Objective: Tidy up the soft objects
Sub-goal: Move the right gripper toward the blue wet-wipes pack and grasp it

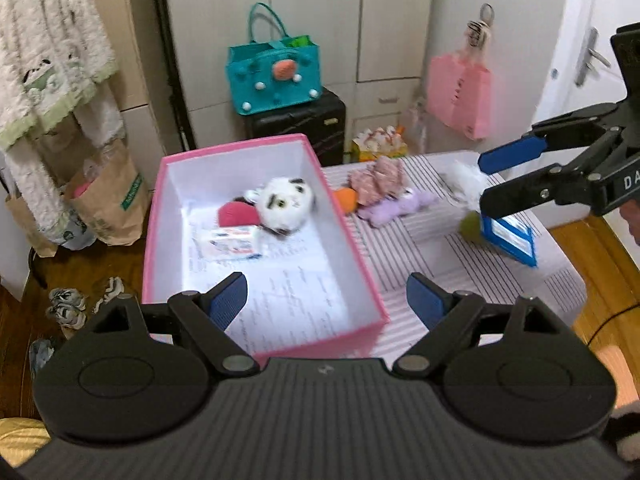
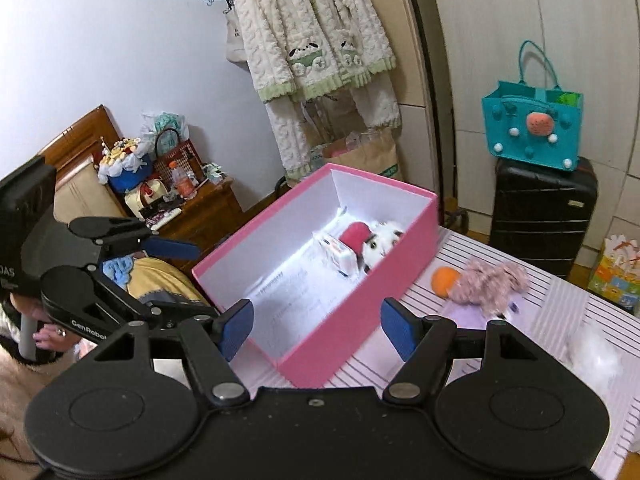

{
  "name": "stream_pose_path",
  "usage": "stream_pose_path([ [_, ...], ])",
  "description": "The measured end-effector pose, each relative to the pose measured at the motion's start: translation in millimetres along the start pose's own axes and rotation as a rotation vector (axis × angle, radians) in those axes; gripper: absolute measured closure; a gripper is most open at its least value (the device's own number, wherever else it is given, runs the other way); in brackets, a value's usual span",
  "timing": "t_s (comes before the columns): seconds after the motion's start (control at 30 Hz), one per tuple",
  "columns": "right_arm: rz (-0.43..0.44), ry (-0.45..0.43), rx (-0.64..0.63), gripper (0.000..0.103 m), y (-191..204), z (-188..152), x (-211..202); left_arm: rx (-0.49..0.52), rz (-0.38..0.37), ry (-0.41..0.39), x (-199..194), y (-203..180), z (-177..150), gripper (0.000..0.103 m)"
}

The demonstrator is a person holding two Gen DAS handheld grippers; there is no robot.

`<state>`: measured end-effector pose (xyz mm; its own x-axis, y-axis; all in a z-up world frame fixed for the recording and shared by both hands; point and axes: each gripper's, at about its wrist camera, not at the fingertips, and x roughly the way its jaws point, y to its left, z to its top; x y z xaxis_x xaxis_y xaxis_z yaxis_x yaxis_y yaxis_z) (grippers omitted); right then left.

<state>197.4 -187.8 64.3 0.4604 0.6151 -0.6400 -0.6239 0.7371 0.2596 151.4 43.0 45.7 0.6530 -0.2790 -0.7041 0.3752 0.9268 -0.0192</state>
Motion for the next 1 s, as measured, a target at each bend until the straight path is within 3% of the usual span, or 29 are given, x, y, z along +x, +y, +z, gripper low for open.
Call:
stream_pose_path([
  [0.2,-0.028,-0.041,0.032,0.028,-3,-34,-29,0.074,-0.032,0.026,-3,-32,-10,0.016],
  [0.47,-0.091,-0.017,0.056,0.028,-5,-88,-54,0.189,-0.119,0.062,3,-72,-21,0.016],
  [0.7,-0.144,-0.05,0.131,0.028,-21,-135,-77,0.248,-0.182,0.087,17,-100,-20,0.016],
  [0.9,-0.332,-0.111,0.142,0.024,-24,-191,-74,0.336,-0.225,0.062,42,-121,-28,0.016],
  [1.0,-0.335,-0.152,0.189,0.024,-36,-213,-71,0.358,-0.265,0.059,60,-132,-29,0.016],
])
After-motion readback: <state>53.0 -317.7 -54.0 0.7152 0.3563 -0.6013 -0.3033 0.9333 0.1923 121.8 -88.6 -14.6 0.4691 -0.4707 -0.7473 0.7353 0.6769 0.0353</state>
